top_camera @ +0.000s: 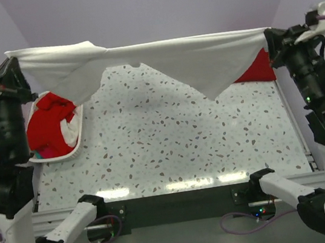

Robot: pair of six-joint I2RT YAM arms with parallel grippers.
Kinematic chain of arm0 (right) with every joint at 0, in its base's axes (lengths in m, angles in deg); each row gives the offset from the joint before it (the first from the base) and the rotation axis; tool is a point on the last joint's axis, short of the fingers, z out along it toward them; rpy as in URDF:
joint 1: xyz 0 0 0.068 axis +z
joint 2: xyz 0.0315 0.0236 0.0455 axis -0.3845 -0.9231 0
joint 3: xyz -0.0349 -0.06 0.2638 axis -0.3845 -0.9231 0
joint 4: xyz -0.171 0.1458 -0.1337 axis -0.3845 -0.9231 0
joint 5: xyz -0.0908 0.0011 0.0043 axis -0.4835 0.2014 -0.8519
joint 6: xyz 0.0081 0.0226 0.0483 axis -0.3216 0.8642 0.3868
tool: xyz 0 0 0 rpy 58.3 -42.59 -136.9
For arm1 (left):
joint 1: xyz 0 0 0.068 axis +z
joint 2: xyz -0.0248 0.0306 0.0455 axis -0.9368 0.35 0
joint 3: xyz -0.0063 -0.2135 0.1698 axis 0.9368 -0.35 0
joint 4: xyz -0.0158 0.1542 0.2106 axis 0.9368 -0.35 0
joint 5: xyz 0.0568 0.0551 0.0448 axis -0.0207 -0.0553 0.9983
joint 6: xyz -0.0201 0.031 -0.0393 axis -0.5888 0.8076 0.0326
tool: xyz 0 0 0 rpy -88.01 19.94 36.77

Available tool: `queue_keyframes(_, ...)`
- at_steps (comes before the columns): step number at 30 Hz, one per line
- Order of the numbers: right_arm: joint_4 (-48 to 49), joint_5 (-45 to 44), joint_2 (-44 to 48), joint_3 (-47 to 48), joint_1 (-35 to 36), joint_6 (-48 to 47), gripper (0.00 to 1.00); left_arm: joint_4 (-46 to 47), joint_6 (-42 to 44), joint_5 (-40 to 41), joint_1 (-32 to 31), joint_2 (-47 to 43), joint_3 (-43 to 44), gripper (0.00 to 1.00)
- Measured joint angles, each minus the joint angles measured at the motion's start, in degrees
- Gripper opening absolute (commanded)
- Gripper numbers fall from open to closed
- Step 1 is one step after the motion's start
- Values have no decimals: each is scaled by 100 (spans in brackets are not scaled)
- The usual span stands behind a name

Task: Fold and stack the t-shirts
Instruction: Flatten the tshirt out

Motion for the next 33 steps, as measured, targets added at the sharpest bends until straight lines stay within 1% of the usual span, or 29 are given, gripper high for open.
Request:
queue_keyframes(3,-144,57,612,-125,2,-26,0,79,7,-387,0,-610,28,0)
queue_keyframes(5,-210,142,848,-133,7,-70,0,83,13,-634,0,-826,114,0)
queue_keyframes(8,-358,236,1086,-125,4,-153,0,48,37,-883,0,-833,372,0)
queue_keyframes(12,-404,308,1119,-236,4,-221,0,-7,94,-944,0,-592,514,0)
queue_keyframes(14,-326,302,1128,-581,4,-219,0,22,162,-942,0,-417,348,0)
queue_keyframes(16,-232,289,1071,-1069,4,-203,0,166,201,-942,2,-251,-107,0)
queue_keyframes(19,188,256,905,-2109,-2,-160,0,481,247,-1012,15,199,-975,0)
queue_keyframes(22,636,70,330,-3126,-4,-94,0,863,297,-1156,22,1062,-1825,0)
queue_keyframes(26,1497,-212,-933,-4297,-9,-55,0,1357,310,-1263,24,2564,-2697,0)
queue_keyframes(28,1716,-332,-1641,-4522,-33,-59,0,1506,337,-1270,24,3254,-2815,0)
queue_keyframes(33,2507,-435,-3121,-4433,-201,-111,0,1987,352,-1231,24,4693,-2658,0)
